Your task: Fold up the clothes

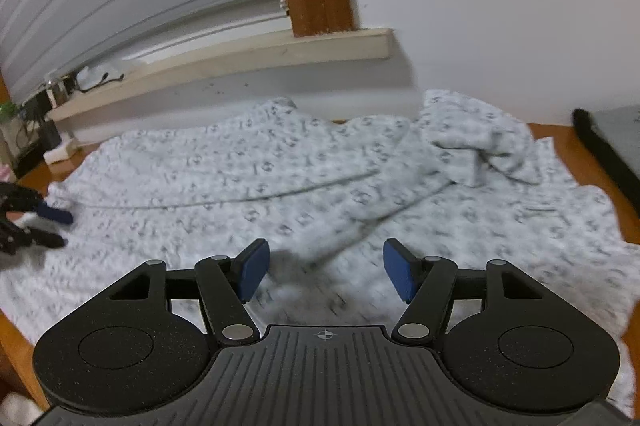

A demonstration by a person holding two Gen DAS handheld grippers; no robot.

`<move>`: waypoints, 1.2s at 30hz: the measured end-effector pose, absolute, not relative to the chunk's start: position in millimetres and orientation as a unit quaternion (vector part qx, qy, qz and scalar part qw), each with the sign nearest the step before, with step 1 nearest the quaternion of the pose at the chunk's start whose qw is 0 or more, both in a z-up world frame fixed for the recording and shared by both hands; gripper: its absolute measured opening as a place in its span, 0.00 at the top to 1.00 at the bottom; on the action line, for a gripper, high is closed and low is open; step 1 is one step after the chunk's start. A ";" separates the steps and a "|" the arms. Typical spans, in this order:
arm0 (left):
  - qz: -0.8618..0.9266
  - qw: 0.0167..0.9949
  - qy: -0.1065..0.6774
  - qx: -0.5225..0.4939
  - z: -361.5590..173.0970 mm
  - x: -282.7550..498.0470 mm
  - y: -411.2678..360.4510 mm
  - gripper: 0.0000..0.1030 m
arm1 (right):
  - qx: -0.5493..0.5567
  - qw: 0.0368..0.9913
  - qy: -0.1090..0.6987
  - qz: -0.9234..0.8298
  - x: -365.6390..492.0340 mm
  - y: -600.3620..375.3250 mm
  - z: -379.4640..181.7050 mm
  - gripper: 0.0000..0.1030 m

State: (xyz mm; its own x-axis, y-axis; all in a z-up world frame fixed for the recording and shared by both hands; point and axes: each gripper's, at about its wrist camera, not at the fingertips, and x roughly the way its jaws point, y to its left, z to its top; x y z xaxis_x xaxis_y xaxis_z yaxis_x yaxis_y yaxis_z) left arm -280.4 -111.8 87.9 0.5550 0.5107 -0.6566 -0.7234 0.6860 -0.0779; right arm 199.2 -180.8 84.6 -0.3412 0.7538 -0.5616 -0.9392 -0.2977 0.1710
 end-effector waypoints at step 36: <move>0.293 0.899 0.290 -0.145 84.1 -169.1 -105.1 0.50 | -0.224 0.631 0.181 0.720 270.9 -267.7 77.1 0.46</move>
State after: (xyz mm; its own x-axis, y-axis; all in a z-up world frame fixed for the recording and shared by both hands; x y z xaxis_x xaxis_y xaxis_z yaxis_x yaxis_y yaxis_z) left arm -169.1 -105.1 84.1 0.6599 0.4436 -0.6064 -0.6117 0.7859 -0.0907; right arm 270.9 -267.7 77.1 -0.1024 0.8276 -0.5520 -0.9902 -0.1375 -0.0225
